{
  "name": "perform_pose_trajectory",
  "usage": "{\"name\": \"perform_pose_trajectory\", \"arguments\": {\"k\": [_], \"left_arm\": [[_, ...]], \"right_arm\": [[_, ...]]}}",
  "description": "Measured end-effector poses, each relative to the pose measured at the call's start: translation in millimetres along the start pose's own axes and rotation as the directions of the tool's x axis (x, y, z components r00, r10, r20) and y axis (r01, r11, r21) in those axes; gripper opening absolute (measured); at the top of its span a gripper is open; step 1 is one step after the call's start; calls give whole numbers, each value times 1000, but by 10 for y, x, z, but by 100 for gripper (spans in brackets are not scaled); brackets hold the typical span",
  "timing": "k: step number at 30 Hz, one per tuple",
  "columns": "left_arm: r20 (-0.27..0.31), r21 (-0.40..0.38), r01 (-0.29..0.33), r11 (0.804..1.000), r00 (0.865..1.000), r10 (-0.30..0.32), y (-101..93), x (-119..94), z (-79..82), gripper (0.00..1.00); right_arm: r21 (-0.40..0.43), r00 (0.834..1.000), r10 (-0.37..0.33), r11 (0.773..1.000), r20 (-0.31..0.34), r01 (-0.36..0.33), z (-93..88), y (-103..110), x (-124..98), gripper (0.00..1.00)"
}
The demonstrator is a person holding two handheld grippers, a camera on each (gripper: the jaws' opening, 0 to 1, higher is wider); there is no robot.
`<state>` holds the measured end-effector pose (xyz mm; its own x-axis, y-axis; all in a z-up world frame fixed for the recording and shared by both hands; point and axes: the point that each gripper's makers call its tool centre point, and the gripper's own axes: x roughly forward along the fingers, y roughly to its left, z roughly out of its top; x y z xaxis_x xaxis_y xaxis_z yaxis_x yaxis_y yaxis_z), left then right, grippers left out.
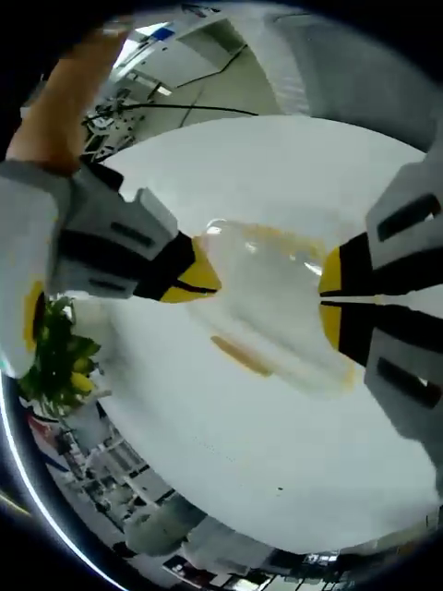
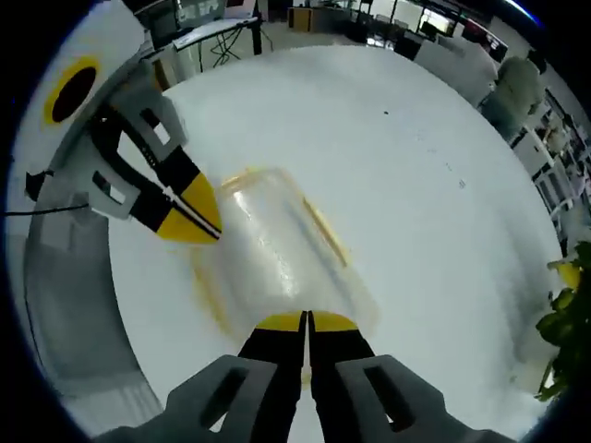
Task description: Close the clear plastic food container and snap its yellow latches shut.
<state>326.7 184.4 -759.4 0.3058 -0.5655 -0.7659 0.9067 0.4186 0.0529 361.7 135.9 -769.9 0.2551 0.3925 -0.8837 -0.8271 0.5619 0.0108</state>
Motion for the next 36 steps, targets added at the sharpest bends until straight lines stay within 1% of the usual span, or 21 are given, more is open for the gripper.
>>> {"name": "perform_pose_trajectory", "arguments": {"k": [1,2,3,4,5,6,8,11,12,14,16,17,20,22,27,32,36], "left_arm": [[35,-22,3,1000,999,-3,-31,3,49,0],[45,-29,3,1000,999,-2,-48,5,63,0],[60,-27,4,1000,998,-3,-65,14,85,0],[78,-24,5,1000,997,-3,-77,24,112,0],[110,-25,0,1000,994,3,-85,37,159,0],[117,-37,10,999,993,-6,-104,47,168,0],[113,-61,25,998,993,-18,-134,74,155,0],[104,-73,32,997,994,-24,-156,97,130,0],[105,-76,30,997,994,-22,-164,102,120,0],[90,-63,43,997,995,-38,-211,103,81,0],[86,-65,47,997,995,-41,-226,103,54,0],[108,-71,54,996,993,-46,-240,88,77,0],[82,-84,65,994,995,-58,-271,87,21,0],[91,-75,58,995,994,-52,-271,82,9,0],[101,-101,67,993,993,-57,-256,84,4,0],[110,-116,76,990,992,-63,-256,84,0,0],[120,-131,79,988,991,-63,-254,83,-4,0]], "right_arm": [[14,1000,8,1000,21,-8,37,12,10,0],[13,998,28,1000,48,-28,86,38,26,0],[20,998,32,999,53,-34,100,47,31,0],[23,998,33,999,58,-35,117,53,41,0],[15,997,33,999,68,-34,140,58,45,0],[5,996,25,1000,91,-26,192,53,50,0],[-9,993,22,1000,117,-21,263,57,45,0],[-23,990,7,1000,143,-4,334,34,27,0],[-28,989,2,1000,147,3,348,22,23,0],[-35,988,-15,999,154,21,375,-14,15,0],[-40,985,-46,998,168,53,413,-82,6,0],[-44,984,-50,997,170,58,422,-98,6,0],[-35,984,-52,998,170,59,454,-141,14,0],[-31,984,-53,998,172,59,472,-162,26,0],[-35,982,-79,996,170,86,472,-252,70,0],[-14,982,-99,995,161,103,442,-346,132,0],[-5,986,-92,996,138,93,385,-350,205,0]]}}
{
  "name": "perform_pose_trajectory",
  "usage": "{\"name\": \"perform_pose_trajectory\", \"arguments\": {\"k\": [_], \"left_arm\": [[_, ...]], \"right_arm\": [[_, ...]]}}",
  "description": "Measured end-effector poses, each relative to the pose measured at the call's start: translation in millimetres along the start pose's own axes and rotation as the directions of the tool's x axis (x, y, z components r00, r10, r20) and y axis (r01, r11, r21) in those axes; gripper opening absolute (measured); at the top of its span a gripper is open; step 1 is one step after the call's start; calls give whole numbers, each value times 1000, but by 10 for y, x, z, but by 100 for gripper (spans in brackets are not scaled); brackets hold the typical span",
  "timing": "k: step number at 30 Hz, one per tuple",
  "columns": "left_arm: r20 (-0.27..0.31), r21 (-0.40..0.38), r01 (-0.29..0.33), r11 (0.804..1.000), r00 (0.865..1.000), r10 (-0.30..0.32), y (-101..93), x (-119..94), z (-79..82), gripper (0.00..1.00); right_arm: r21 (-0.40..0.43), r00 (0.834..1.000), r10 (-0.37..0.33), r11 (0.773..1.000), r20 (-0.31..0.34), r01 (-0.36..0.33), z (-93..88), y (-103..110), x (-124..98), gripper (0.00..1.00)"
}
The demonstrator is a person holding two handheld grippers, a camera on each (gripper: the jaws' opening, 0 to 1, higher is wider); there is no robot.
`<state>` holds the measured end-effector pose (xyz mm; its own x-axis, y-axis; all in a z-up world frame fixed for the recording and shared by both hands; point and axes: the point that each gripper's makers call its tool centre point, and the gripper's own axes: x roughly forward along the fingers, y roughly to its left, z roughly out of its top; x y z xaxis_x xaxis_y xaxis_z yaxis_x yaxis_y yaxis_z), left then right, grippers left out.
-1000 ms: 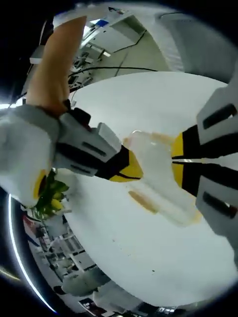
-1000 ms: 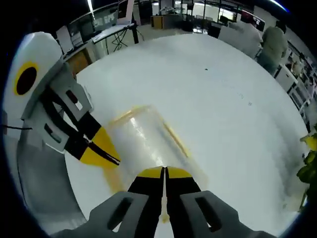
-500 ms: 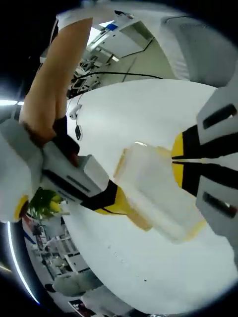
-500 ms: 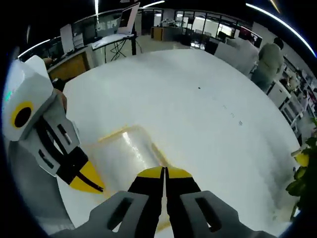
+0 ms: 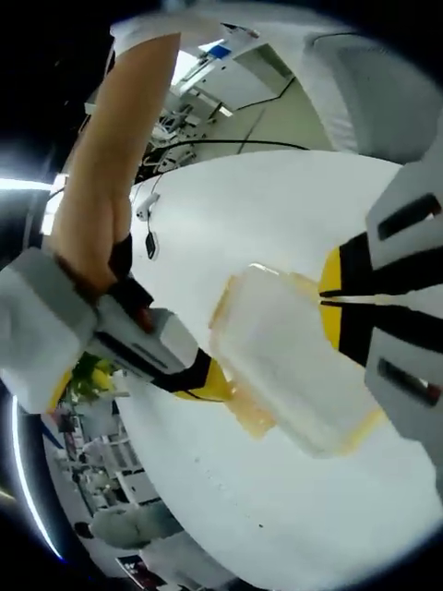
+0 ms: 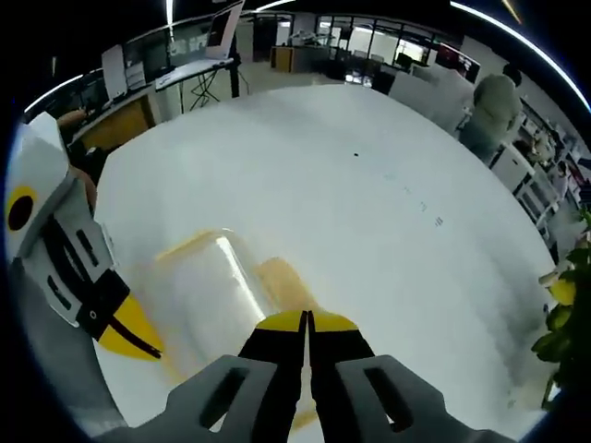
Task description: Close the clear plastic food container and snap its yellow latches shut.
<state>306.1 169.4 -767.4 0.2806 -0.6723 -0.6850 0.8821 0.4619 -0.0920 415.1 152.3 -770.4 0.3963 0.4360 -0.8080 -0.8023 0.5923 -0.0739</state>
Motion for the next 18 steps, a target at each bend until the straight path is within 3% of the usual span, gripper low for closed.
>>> {"name": "perform_pose_trajectory", "arguments": {"k": [5,10,15,17,18], "left_arm": [[11,41,-8,999,1000,7,-23,-6,1,0],[10,44,-11,999,1000,10,-22,-6,1,0],[18,36,-12,999,1000,12,-22,-7,-3,0],[16,62,-11,998,1000,10,-26,-9,1,0],[15,124,-6,992,1000,4,-31,-7,11,0]], "right_arm": [[-9,1000,-8,1000,2,8,2,5,17,0],[-47,1000,-29,998,-6,28,-7,-2,27,0],[-30,1000,-15,999,12,15,24,19,24,0],[-37,999,3,999,32,-1,69,42,-4,0],[-51,999,20,999,36,-19,91,67,-17,0]]}}
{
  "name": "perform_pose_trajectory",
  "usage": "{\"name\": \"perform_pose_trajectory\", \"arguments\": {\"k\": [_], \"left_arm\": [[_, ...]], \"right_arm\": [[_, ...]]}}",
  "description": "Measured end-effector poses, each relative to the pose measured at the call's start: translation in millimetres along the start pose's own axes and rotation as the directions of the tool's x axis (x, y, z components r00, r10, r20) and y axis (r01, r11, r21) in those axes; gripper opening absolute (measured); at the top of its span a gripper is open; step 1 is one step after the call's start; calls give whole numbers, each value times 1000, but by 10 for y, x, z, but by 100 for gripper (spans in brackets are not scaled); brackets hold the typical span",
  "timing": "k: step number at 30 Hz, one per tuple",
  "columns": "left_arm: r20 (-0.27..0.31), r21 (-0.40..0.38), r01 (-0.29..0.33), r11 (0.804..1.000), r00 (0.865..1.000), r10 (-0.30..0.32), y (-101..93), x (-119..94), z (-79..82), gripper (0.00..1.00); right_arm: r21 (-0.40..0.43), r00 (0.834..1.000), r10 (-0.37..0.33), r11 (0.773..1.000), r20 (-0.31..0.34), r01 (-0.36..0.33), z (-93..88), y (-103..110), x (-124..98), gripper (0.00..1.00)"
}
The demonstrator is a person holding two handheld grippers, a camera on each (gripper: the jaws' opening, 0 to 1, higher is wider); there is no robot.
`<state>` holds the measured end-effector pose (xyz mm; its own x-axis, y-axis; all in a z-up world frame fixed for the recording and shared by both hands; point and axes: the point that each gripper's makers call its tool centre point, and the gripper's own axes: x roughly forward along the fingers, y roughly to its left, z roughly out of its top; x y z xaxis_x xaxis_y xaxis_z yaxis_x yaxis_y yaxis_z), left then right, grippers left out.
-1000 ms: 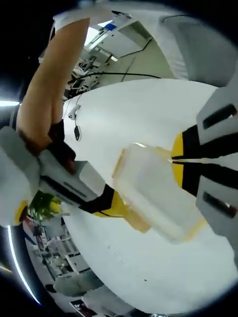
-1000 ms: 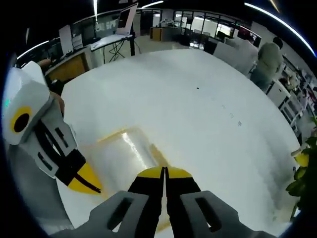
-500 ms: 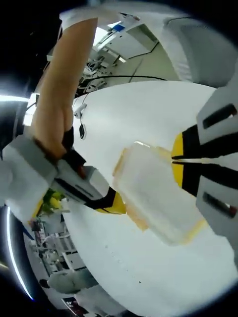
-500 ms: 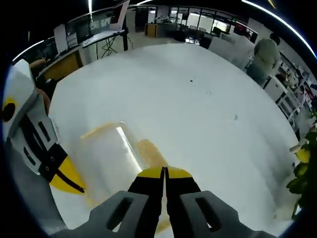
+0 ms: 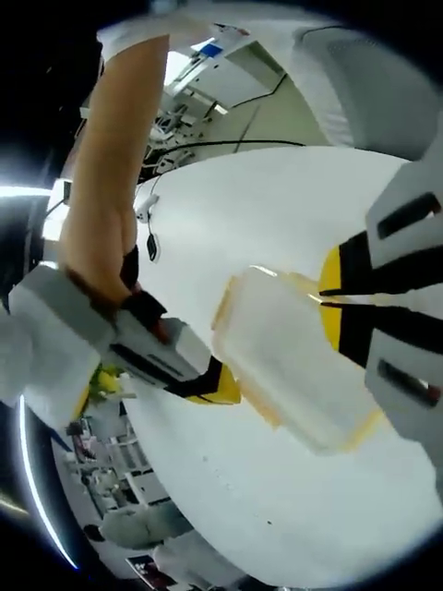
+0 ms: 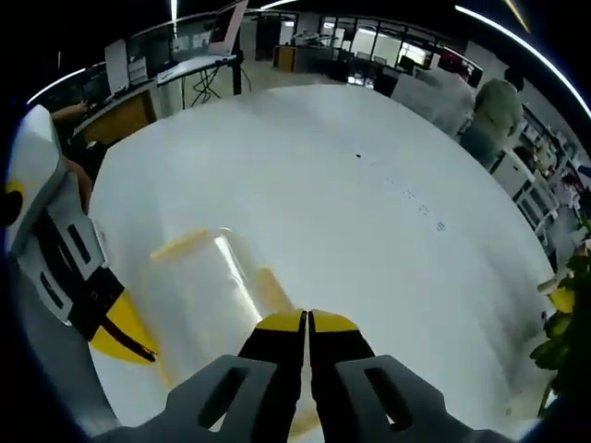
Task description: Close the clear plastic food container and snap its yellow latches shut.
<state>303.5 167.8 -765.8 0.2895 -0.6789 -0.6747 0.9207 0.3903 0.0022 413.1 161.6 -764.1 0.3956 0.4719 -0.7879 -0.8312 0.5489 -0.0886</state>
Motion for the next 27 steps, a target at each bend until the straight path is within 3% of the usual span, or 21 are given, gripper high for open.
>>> {"name": "perform_pose_trajectory", "arguments": {"k": [4,6,7,8,10,11,13,15,19,21,23,25,27], "left_arm": [[-11,77,-5,997,1000,6,-18,5,9,0],[-37,131,45,990,998,-41,-104,16,-23,2],[23,142,63,988,997,-67,-173,50,69,10],[-14,125,52,991,999,-51,-177,39,-3,14],[-9,184,22,983,1000,-21,-156,41,10,15],[-16,221,22,975,1000,-19,-157,43,12,15],[-22,208,36,977,999,-33,-176,50,11,18],[-11,168,63,984,998,-62,-185,45,39,21],[30,223,-2,975,1000,-4,-29,16,139,26],[15,228,-15,973,1000,12,44,28,140,26],[22,244,-26,970,1000,21,92,50,169,26],[14,282,-40,959,999,38,128,75,185,27],[1,365,-60,929,998,64,169,107,197,27]], "right_arm": [[-56,992,117,991,-43,-119,17,184,-31,14],[-133,988,133,981,-81,-143,0,236,-43,19],[-185,983,143,969,-115,-162,-31,270,-42,21],[-209,979,149,962,-136,-175,-54,287,-37,21],[-239,969,155,950,-193,-199,-118,302,-25,20],[-240,971,173,948,-168,-211,-52,324,-18,19],[-253,962,158,944,-221,-213,-69,271,-30,20],[-317,955,134,923,-263,-217,-71,210,-28,22],[-334,930,162,901,-329,-275,-87,231,-17,34],[-361,913,171,879,-370,-311,-104,224,0,36],[-338,898,183,881,-401,-331,-106,234,15,35],[-346,884,183,871,-430,-348,-102,238,21,35],[-361,872,186,856,-454,-371,-104,252,27,35]]}}
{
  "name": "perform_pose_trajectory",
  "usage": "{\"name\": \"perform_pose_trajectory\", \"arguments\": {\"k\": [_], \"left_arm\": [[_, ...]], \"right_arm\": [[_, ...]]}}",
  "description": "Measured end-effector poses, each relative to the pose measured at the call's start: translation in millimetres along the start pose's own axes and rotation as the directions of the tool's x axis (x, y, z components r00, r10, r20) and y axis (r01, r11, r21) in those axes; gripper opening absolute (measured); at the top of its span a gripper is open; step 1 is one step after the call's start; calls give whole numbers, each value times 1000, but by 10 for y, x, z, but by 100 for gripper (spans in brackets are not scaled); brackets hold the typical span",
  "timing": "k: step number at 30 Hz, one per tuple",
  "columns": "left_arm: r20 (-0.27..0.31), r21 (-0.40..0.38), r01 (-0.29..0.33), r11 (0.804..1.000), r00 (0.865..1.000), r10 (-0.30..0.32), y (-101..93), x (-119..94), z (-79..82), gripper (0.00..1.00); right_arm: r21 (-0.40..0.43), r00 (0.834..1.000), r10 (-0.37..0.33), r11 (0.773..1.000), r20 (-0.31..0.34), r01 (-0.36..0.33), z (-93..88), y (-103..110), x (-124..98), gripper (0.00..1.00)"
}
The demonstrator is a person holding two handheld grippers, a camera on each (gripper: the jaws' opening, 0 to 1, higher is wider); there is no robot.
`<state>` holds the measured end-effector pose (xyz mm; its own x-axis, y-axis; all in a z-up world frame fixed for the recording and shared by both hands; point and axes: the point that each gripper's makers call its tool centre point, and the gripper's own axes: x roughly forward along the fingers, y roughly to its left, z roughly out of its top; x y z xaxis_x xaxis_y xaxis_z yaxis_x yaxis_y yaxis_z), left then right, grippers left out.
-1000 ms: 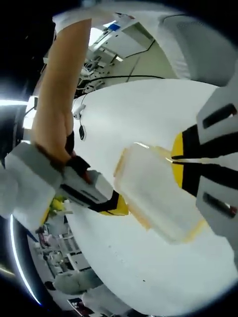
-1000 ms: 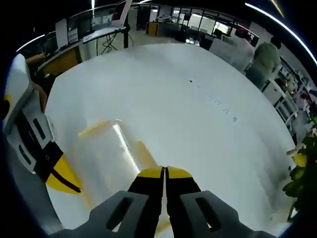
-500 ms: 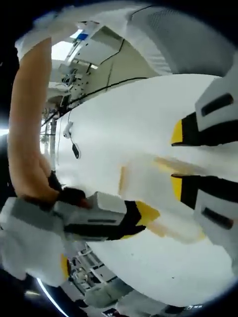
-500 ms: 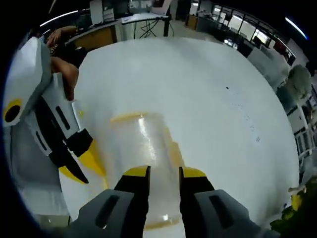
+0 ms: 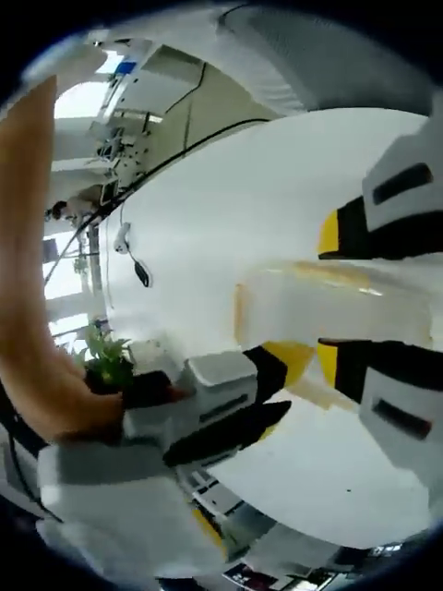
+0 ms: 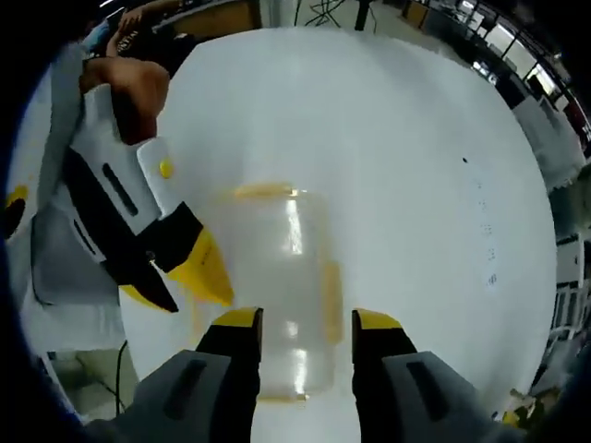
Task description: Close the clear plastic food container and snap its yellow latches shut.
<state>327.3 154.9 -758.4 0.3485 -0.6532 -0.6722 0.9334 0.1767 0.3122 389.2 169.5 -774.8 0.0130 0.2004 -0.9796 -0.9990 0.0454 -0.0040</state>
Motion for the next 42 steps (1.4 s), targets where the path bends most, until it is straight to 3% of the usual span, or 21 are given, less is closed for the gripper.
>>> {"name": "perform_pose_trajectory", "arguments": {"k": [6,10,17,27,42], "left_arm": [[-28,60,15,998,1000,-13,-75,113,-13,28],[-72,44,-1,999,997,4,-70,158,-68,30],[-93,166,-23,986,995,39,-104,178,-71,31],[-113,170,-8,985,993,28,-114,170,-67,28],[-130,177,-8,984,991,31,-122,185,-72,26]], "right_arm": [[-12,997,41,999,-67,-41,1,30,25,32],[6,995,73,997,-71,-72,-18,32,24,32],[21,992,97,995,-84,-95,-23,81,32,33],[5,989,96,995,-117,-96,-29,139,31,32],[8,989,109,994,-100,-108,-34,120,41,31]]}}
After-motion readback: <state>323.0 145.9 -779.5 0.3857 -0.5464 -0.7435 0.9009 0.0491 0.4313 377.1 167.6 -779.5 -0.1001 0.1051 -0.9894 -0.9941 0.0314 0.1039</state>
